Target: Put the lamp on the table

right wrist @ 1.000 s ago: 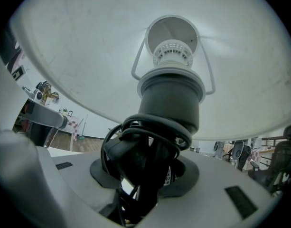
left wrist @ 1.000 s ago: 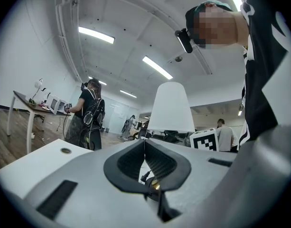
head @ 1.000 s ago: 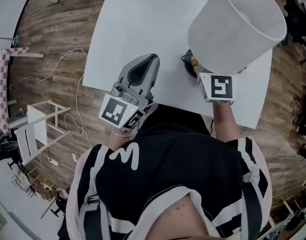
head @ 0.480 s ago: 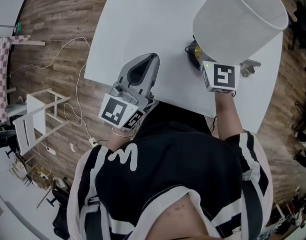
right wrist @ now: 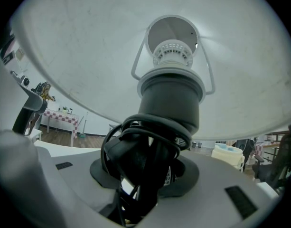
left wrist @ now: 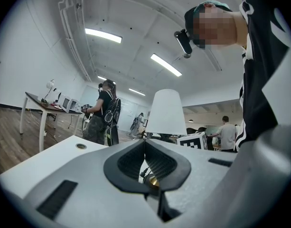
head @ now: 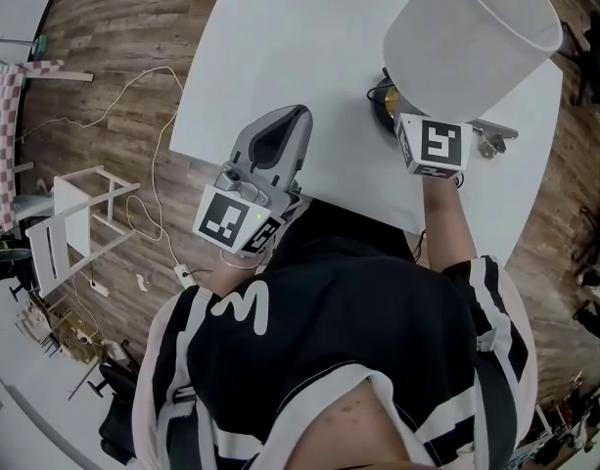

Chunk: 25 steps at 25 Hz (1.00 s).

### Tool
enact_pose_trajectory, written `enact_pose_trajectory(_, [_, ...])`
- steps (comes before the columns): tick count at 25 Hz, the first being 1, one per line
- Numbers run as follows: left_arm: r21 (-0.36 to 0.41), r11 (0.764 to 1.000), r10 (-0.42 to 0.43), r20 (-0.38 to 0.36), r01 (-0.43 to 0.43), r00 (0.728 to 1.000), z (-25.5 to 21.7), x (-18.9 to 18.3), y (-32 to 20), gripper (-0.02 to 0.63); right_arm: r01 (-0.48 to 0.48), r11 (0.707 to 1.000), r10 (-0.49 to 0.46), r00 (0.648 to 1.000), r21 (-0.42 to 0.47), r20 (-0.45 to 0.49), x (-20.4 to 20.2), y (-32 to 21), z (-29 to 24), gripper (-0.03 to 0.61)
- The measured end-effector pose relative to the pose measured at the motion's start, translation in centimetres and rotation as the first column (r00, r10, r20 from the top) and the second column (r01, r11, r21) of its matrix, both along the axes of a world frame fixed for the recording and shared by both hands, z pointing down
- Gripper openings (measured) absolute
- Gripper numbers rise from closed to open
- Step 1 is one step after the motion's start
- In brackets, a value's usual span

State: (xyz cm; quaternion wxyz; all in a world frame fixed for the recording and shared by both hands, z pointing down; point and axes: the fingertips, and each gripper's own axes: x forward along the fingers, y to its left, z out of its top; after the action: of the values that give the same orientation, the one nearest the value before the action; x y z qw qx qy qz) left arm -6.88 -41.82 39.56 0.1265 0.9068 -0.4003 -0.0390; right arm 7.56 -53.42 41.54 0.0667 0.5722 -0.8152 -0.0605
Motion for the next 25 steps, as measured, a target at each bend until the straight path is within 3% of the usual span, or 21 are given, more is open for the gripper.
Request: enact_pose_trajectory(25, [0.029, 1.0, 0.012, -0.002, -0.012, 1.0, -1.0, 0.1, 0.7, 0.005, -0.008, 0.995, 0.007, 1.0, 0.097, 0.008, -0.2, 1.9, 0.0, 0.167])
